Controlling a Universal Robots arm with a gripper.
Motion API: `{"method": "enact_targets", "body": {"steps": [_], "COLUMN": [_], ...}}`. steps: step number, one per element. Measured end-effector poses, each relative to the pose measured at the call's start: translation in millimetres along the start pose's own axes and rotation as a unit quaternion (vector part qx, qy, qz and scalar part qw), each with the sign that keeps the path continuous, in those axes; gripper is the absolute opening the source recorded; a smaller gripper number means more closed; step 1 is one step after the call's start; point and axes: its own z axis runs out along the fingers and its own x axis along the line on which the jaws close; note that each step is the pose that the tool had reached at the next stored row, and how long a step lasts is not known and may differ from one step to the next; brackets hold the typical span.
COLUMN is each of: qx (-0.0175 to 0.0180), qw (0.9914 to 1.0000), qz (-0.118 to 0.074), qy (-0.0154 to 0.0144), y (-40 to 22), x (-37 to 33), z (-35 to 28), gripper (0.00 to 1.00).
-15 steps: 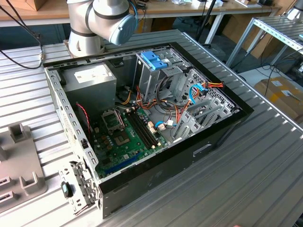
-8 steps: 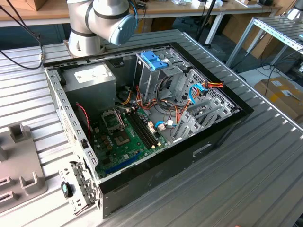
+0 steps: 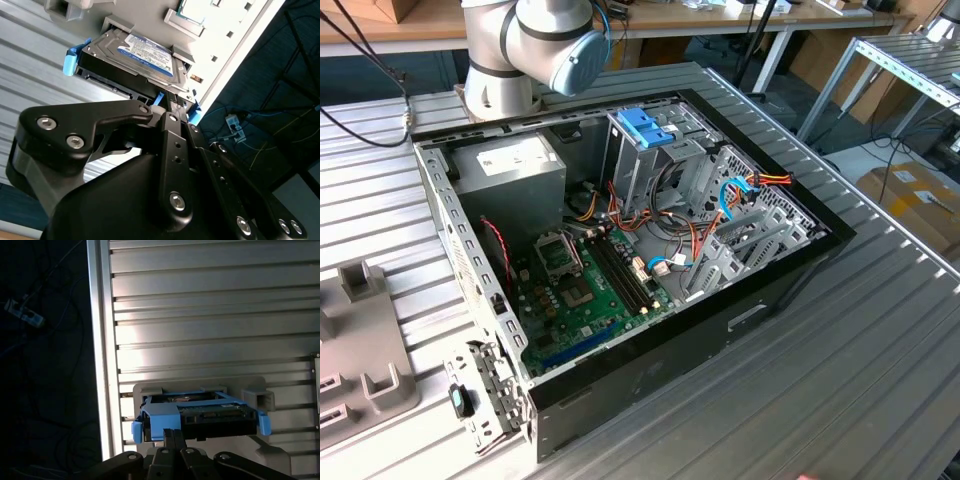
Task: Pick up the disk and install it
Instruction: 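Pick up the disk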
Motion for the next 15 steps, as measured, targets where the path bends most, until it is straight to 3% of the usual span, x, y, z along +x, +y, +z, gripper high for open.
{"method": "enact_targets", "body": {"steps": [10, 15], "qx": [0.0000, -0.0001], "qw": [1.00000, 0.99980], "qz": [0.000, -0.020], "qy": [0.0000, -0.0003], "y": [0.0, 0.0], "x": [0.0, 0.0], "z": [0.1, 0.1], "gripper": [0.11, 0.11]}}
